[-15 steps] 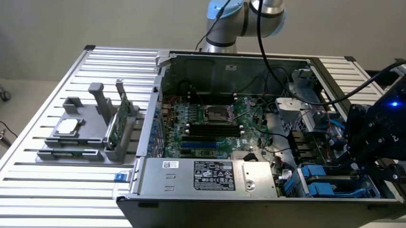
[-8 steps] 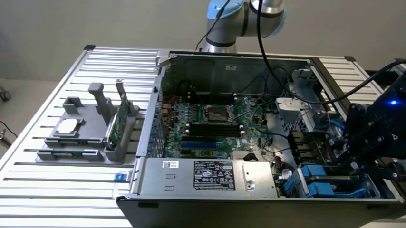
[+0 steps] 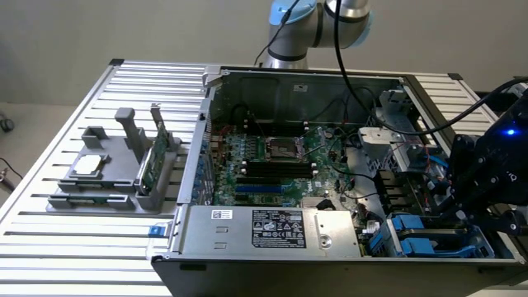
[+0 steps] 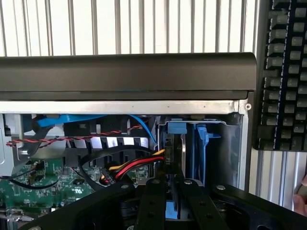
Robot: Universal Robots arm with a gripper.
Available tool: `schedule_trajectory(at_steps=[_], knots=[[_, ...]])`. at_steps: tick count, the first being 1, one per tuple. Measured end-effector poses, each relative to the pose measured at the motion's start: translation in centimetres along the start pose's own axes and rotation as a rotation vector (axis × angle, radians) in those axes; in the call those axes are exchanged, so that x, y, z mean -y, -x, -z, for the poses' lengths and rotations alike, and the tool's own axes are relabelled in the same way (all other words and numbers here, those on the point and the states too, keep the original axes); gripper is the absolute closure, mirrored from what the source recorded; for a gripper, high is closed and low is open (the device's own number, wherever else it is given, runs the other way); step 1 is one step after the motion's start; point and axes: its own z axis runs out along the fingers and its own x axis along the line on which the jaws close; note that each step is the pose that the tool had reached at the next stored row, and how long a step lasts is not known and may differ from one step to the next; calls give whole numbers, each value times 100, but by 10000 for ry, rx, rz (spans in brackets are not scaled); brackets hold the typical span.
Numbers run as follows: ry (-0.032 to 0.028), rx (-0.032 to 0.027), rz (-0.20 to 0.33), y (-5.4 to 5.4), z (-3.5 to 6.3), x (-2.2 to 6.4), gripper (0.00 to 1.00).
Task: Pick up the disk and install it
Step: 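Insert the first disk wire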
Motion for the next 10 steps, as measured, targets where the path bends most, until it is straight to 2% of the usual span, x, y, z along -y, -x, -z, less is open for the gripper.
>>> schedule_trajectory(at_steps=[3,10], knots=[[0,19,0,-3,0,-6,83],[-1,20,33,3,1,-6,83]])
